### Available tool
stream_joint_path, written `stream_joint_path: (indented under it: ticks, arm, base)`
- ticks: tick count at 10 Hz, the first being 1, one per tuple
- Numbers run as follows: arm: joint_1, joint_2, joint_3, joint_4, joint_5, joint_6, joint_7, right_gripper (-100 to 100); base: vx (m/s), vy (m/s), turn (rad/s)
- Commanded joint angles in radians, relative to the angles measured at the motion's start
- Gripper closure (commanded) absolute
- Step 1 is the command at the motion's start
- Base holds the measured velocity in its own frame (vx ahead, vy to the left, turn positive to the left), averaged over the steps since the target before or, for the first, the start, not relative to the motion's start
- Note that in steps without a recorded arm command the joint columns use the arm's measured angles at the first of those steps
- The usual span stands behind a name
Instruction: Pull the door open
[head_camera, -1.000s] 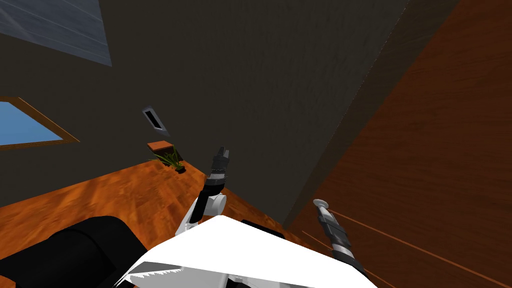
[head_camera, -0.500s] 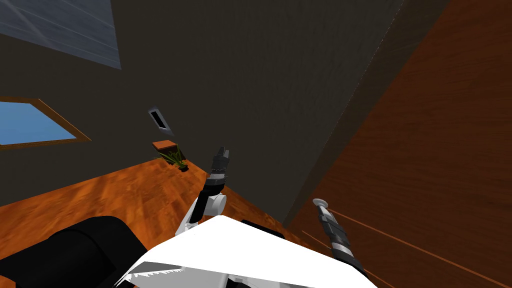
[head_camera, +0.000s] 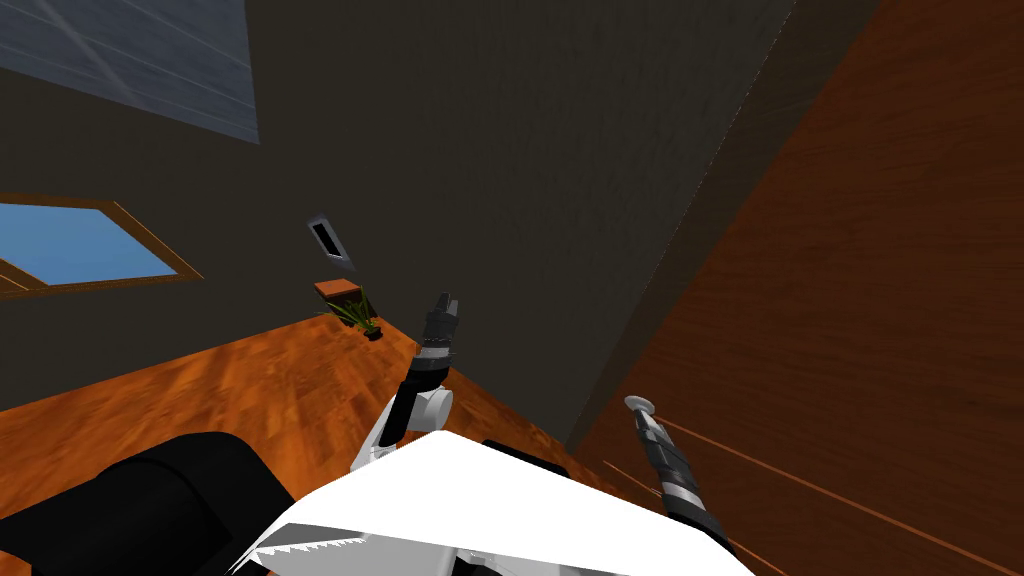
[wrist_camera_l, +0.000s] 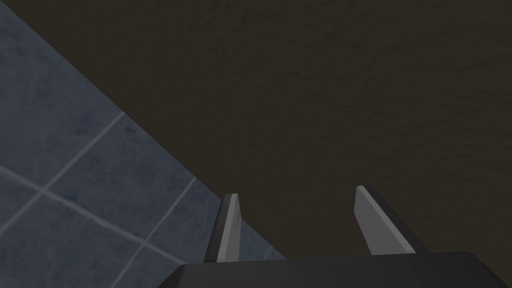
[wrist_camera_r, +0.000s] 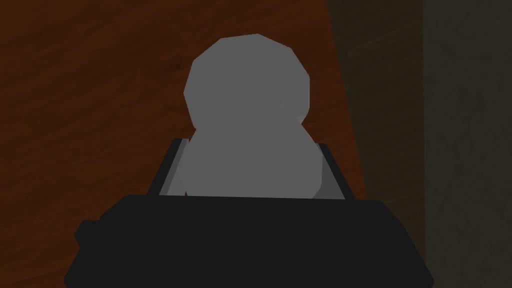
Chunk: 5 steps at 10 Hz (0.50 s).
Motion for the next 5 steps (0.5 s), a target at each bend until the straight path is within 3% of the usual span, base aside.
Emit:
stream_joint_path:
  ticks: [1,5]
  arm:
    - [0.0,0.003,0.006,0.002,-0.006,0.002,-0.03,100]
    - [-0.011,-0.003,0.024,0.011,-0.049,0.004,-0.144,100]
  base:
    - [-0.032,-0.007,0.024]
    - [-0.046,-0.014,0.047]
